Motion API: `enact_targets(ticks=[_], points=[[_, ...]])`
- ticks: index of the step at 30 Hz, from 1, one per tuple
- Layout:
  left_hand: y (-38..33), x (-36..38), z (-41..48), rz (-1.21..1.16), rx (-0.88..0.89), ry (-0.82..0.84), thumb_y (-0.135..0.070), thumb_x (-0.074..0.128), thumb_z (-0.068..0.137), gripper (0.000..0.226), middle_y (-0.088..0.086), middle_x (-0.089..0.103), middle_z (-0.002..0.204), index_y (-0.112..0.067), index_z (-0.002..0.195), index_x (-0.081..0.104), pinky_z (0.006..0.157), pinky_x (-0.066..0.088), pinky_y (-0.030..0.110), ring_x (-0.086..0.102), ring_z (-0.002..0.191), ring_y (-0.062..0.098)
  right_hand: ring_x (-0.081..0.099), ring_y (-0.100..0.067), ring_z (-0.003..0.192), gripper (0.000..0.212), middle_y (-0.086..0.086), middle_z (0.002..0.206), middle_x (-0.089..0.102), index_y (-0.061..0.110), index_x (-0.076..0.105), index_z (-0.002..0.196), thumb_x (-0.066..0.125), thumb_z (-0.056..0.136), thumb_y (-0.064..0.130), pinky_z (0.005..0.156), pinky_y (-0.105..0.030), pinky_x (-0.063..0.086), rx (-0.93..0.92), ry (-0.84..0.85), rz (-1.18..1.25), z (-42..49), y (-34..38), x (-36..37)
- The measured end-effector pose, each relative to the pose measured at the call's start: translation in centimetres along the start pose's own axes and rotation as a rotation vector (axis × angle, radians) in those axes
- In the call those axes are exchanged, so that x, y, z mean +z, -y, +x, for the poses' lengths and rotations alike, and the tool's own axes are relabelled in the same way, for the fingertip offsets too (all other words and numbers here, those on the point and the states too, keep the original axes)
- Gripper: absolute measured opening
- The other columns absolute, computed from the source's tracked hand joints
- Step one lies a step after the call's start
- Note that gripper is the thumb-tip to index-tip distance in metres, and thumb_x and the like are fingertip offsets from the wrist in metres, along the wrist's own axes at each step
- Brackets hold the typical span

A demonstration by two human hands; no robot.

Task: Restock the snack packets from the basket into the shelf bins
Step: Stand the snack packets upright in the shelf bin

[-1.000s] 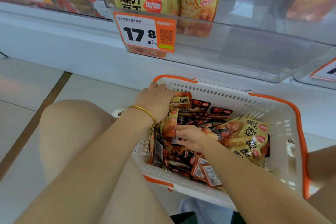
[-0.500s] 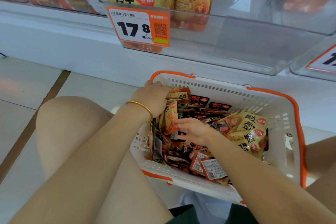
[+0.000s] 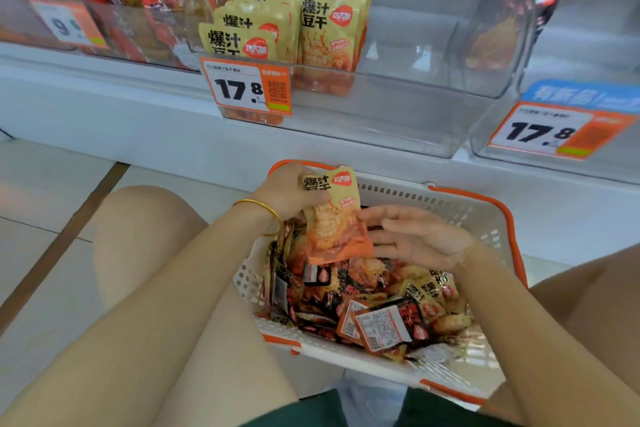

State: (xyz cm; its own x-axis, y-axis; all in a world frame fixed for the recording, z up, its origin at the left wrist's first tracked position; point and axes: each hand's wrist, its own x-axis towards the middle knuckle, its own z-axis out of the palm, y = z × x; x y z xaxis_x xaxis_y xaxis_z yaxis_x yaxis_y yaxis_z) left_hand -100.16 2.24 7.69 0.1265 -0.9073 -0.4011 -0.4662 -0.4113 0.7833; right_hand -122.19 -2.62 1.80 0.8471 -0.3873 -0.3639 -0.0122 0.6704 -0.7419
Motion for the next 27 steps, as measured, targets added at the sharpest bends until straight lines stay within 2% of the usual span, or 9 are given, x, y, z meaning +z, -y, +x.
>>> enact_targets(ticks=[2, 4, 9, 12, 15, 18, 21, 25, 27], points=[[-0.8, -0.2, -1.1, -0.045, 0.074, -0.02, -0.012, 0.07, 0.083, 0.017, 0.02, 0.064, 0.109, -0.023, 0.089, 0.059, 0.085, 0.053, 0.05, 0.064, 0.099, 0.032, 0.066, -0.032, 0.094, 0.058, -0.019, 0.106, 0.065, 0.005, 0.058, 0.11, 0.086, 0.064, 0.028, 0.087, -0.048, 0.054, -0.026, -0.073, -0.071, -0.6, 1.4, 1.4], [-2.0, -0.5, -2.1, -0.028, 0.141, -0.037, -0.015, 0.073, 0.081, 0.02, 0.016, 0.063, 0.107, -0.022, 0.093, 0.059, 0.085, 0.053, 0.048, 0.064, 0.097, 0.029, 0.068, -0.024, 0.083, 0.054, -0.014, 0.1, 0.068, 0.008, 0.057, 0.114, 0.081, 0.07, 0.029, 0.073, -0.038, 0.058, -0.029, -0.116, -0.194, -1.2, 2.9, 3.3], [-5.6, -2.3, -4.5, -0.131, 0.289, -0.062, -0.018, 0.072, 0.081, 0.033, 0.002, 0.065, 0.092, -0.024, 0.109, 0.054, 0.058, 0.053, 0.024, 0.063, 0.073, 0.01, 0.068, -0.018, 0.078, 0.015, -0.007, 0.09, 0.072, 0.012, 0.067, 0.096, 0.067, 0.081, 0.009, 0.07, -0.032, 0.057, -0.143, -0.139, -0.44, -2.9, 7.1, 8.3], [-8.0, -3.9, -5.5, -0.263, 0.387, -0.214, -0.019, 0.064, 0.088, 0.03, 0.001, 0.065, 0.086, -0.02, 0.115, 0.053, 0.053, 0.053, 0.021, 0.065, 0.069, 0.007, 0.067, -0.01, 0.061, 0.014, -0.002, 0.075, 0.073, 0.01, 0.066, 0.085, 0.065, 0.072, 0.008, 0.058, -0.024, 0.058, -0.241, -0.176, -0.448, -3.9, 11.0, 10.9], [-9.3, -5.7, -4.9, -0.369, 0.506, -0.529, -0.016, 0.054, 0.095, 0.012, 0.005, 0.064, 0.088, -0.016, 0.107, 0.055, 0.06, 0.052, 0.02, 0.062, 0.07, 0.008, 0.069, -0.012, 0.062, 0.018, -0.004, 0.075, 0.073, 0.012, 0.069, 0.083, 0.068, 0.068, 0.019, 0.064, -0.031, 0.058, -0.351, -0.269, -0.464, -3.3, 15.3, 12.4], [-9.1, -7.5, -2.9, 0.075, 0.641, -0.829, -0.017, 0.05, 0.092, 0.016, 0.001, 0.058, 0.103, -0.013, 0.106, 0.057, 0.079, 0.039, 0.011, 0.054, 0.094, 0.011, 0.064, -0.003, 0.054, 0.007, 0.003, 0.065, 0.07, 0.012, 0.064, 0.083, 0.064, 0.083, 0.006, 0.05, -0.02, 0.053, -0.516, -0.481, -0.499, -0.8, 18.9, 13.1], [-8.4, -8.3, -0.6, 0.593, 0.658, -0.848, -0.024, 0.043, 0.088, 0.035, 0.015, 0.056, 0.121, -0.004, 0.112, 0.059, 0.1, 0.034, 0.033, 0.049, 0.116, 0.031, 0.053, 0.004, 0.046, 0.014, 0.005, 0.067, 0.06, 0.016, 0.062, 0.081, 0.071, 0.081, 0.005, 0.041, -0.008, 0.036, -0.589, -0.738, -0.797, 3.1, 20.9, 12.0], [-8.1, -8.0, 0.8, 0.829, 0.512, -0.74, -0.04, 0.029, 0.09, 0.054, 0.014, 0.039, 0.146, -0.008, 0.127, 0.052, 0.114, 0.017, 0.051, 0.029, 0.139, 0.031, 0.066, -0.026, 0.083, 0.019, -0.012, 0.094, 0.069, 0.006, 0.066, 0.092, 0.073, 0.077, 0.017, 0.075, -0.034, 0.055, -0.313, -0.906, -1.213, 8.6, 20.9, 8.6], [-7.7, -7.8, 1.2, 0.845, 0.483, -0.721, -0.043, 0.027, 0.093, 0.056, 0.011, 0.031, 0.152, -0.01, 0.134, 0.047, 0.116, 0.007, 0.049, 0.021, 0.143, 0.028, 0.064, -0.028, 0.097, 0.027, -0.013, 0.104, 0.068, 0.006, 0.066, 0.102, 0.068, 0.082, 0.022, 0.077, -0.027, 0.049, -0.161, -0.96, -1.464, 9.8, 20.5, 7.8]])
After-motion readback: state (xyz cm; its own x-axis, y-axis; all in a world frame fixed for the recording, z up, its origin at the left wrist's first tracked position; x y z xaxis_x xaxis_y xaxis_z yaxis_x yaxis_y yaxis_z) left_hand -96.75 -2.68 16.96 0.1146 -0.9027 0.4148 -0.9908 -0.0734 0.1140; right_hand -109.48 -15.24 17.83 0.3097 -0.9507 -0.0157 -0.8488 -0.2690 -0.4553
